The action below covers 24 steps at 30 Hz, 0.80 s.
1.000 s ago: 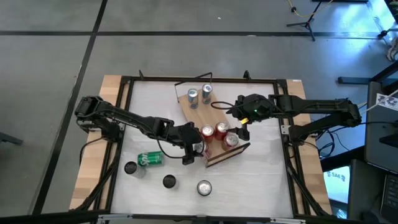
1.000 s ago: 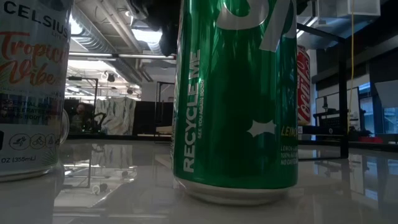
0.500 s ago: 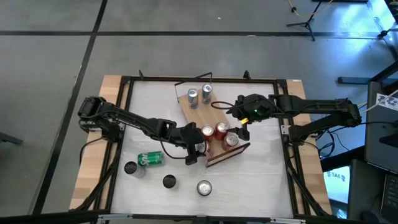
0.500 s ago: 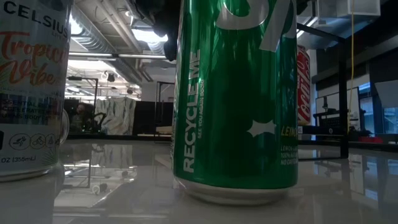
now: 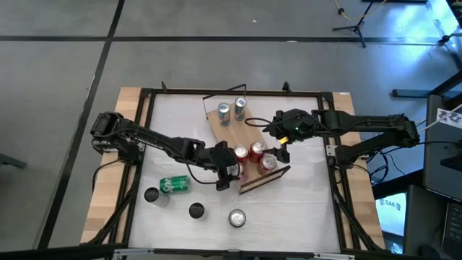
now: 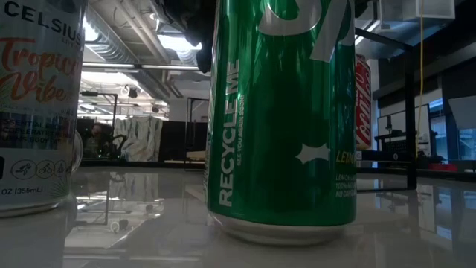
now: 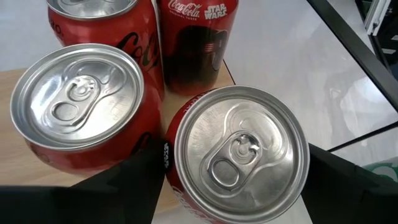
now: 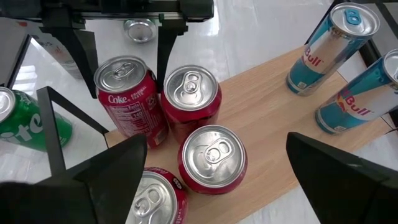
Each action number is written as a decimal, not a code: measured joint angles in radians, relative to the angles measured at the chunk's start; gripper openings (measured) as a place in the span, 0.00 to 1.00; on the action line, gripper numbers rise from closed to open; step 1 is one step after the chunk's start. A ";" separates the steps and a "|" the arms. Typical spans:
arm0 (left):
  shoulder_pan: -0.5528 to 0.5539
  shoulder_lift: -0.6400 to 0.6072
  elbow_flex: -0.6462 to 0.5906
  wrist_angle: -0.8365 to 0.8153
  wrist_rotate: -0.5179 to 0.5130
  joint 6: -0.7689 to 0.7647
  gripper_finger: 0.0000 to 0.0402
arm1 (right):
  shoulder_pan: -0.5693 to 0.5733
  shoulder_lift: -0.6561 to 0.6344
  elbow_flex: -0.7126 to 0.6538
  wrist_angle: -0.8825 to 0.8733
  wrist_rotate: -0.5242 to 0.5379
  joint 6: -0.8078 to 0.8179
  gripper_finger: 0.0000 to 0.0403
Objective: Place canned beverage on shelf
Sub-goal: Put the red-white soda can on the shelf aligned with the other red-white soda can
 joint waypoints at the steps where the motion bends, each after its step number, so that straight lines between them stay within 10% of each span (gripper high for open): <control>1: 0.000 0.000 0.000 0.000 0.000 0.000 0.75 | 0.000 0.000 0.000 0.000 0.000 0.000 0.94; 24: 0.000 0.000 -0.001 0.007 0.000 0.000 0.80 | 0.000 0.000 0.000 0.000 0.000 0.000 0.94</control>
